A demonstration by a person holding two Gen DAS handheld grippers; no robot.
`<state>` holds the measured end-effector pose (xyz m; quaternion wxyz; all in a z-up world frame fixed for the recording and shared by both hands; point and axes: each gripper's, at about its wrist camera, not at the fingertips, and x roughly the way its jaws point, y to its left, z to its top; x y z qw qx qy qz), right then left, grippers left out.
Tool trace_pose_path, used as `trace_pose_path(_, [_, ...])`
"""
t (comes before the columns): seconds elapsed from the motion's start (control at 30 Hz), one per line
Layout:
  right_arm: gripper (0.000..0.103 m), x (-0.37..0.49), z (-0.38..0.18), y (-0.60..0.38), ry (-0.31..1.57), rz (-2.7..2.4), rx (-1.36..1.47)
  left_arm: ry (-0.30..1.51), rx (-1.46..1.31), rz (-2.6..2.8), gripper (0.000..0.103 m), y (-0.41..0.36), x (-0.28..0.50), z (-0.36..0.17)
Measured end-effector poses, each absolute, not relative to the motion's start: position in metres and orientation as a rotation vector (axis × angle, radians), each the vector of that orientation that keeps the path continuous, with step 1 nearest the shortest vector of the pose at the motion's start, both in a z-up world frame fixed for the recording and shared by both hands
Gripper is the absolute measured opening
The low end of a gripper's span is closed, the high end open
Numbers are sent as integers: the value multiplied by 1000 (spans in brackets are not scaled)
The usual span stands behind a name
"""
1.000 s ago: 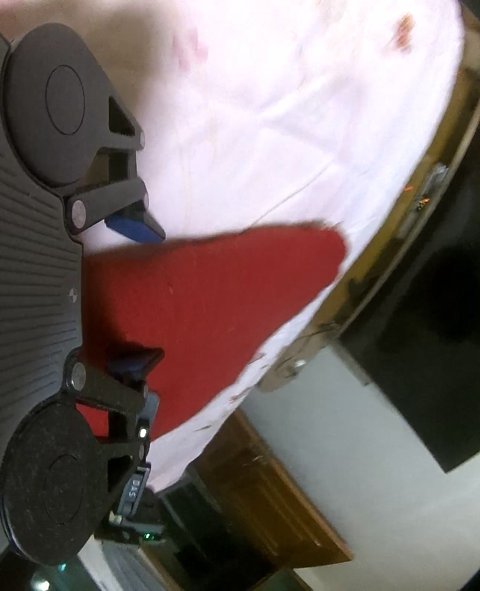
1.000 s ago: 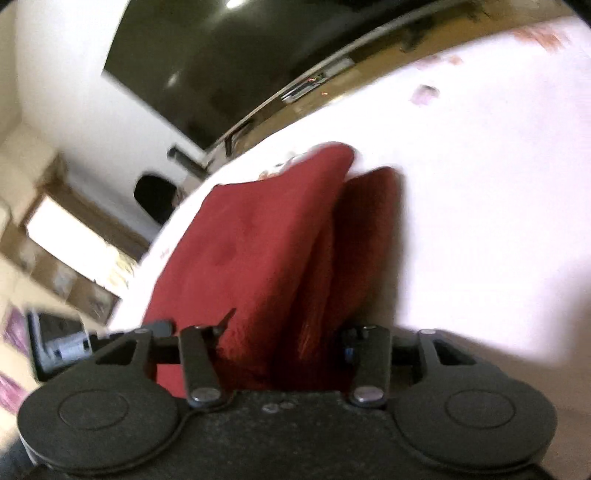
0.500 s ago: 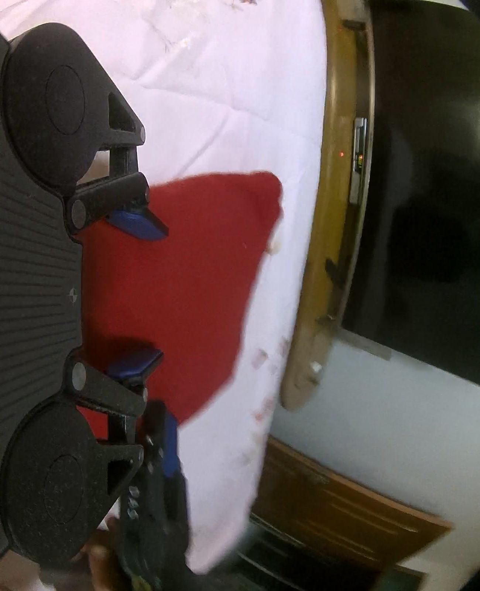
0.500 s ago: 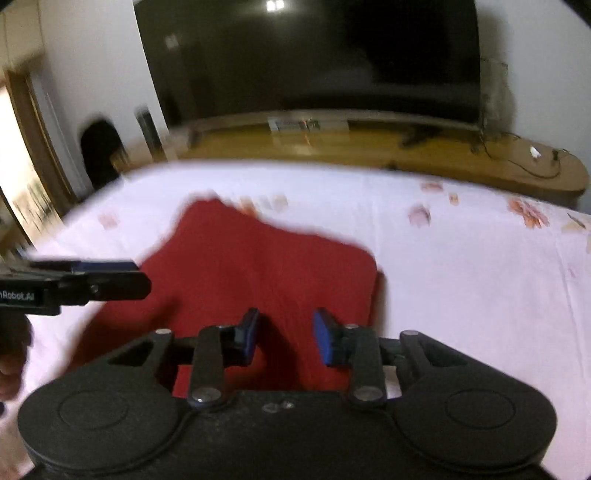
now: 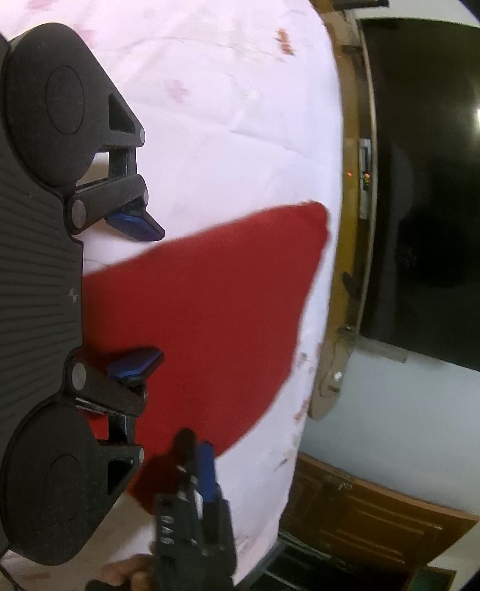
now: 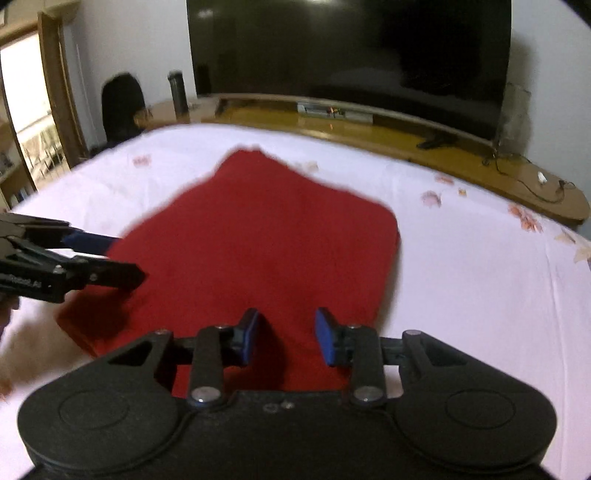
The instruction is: Fold small clothes
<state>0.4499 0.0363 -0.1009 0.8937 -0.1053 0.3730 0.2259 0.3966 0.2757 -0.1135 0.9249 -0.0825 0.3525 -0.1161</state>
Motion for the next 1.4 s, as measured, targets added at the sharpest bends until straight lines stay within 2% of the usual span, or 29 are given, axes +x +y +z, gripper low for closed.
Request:
trace_pose_path(0.07, [33, 445, -98, 37, 758, 448, -219, 711, -189, -218, 64, 279, 381, -112])
trace_pose_path(0.13, [39, 430, -87, 32, 719, 459, -194, 700, -211, -213, 64, 279, 370, -112])
trace_pose_path(0.3, [38, 415, -114, 35, 761, 516, -275, 738, -235, -151, 64, 272, 354, -123])
trace_pose_path(0.37, [37, 414, -107, 25, 783, 466, -193, 728, -235, -111, 64, 268, 338, -113])
trace_pose_path(0.47, [49, 385, -79, 15, 714, 424, -194, 687, -228, -71, 67, 253, 300, -88])
trace_pose_path(0.5, [61, 374, -71, 9, 690, 427, -174, 670, -241, -60, 83, 246, 286, -79])
trace_pose_path(0.53, [70, 361, -61, 2, 664, 419, -145, 645, -248, -47, 102, 239, 270, -69])
trace_pose_path(0.9, [85, 203, 3, -65, 585, 359, -42, 530, -204, -32, 103, 151, 123, 10])
trace_pose_path(1.13, [87, 127, 33, -85, 465, 298, -79, 453, -191, -63, 103, 108, 60, 45])
trace_pose_path(1.4, [88, 85, 44, -100, 407, 270, -78, 401, -179, -63, 103, 88, 15, 60])
